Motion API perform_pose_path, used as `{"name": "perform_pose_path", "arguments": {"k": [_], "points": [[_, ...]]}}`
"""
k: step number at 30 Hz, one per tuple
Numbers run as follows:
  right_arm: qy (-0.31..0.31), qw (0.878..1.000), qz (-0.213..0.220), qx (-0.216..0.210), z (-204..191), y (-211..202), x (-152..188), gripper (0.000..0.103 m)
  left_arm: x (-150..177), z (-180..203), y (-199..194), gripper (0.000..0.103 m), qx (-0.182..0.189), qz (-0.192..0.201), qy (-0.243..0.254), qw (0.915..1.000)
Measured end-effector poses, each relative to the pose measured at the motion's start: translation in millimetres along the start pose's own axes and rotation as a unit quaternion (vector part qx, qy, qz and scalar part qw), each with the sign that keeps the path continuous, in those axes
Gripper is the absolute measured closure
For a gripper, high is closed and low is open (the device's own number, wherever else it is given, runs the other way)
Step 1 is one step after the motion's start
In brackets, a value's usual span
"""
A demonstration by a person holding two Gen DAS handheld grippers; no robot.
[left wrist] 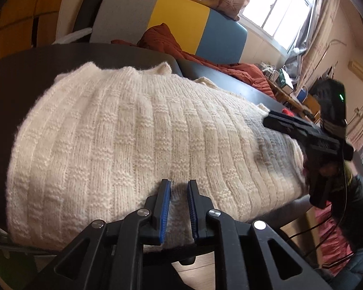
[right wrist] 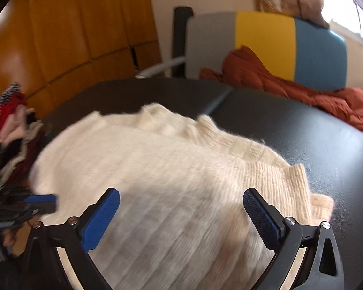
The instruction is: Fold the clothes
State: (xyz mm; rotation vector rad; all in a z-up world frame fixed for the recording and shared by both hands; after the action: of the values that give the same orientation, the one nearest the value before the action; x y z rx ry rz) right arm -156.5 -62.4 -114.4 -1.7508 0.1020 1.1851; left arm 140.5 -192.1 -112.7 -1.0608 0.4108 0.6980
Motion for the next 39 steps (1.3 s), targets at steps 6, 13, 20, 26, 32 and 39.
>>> {"name": "perform_pose_path", "arguments": {"k": [6,13,20,26,32,39], "points": [[-0.078,0.994,-0.053,0.055,0,-15,51,0.000,2,-2,2,0.089,0.007,0.002,-0.004,1.0000],[-0.050,0.997,-0.013,0.061,15,-26,72,0.000,4,4,5,0.089,-0.003,0.010,0.012,0.9999],[-0.039,0.997,-0.006,0.059,14,-26,71,0.000,-13,9,-7,0.084,-0.003,0.005,0.003,1.0000],[-0.032,0.998,-0.008,0.056,14,-25,68,0.000,-31,-15,-30,0.083,-0.039,0.039,-0.029,0.9980],[-0.044,0.995,-0.051,0.069,11,-23,47,0.000,-43,-48,-55,0.081,-0.082,0.073,-0.062,0.9921],[-0.031,0.996,-0.045,0.076,19,-20,4,0.000,-72,-78,-62,0.076,-0.131,0.074,-0.059,0.9868]]}}
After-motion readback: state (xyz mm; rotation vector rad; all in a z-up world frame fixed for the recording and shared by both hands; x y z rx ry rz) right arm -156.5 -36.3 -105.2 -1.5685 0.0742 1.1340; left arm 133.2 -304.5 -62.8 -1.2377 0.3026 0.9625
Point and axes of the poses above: each gripper's, at about its wrist camera, not at the fingertips, and y roughly the way its jaws point, z to its right, x to its underside, the point moved 3 cm from there along y, roughly the way its jaws point, and after that the axes turned 6 degrees about x, right-handed, at the moved point
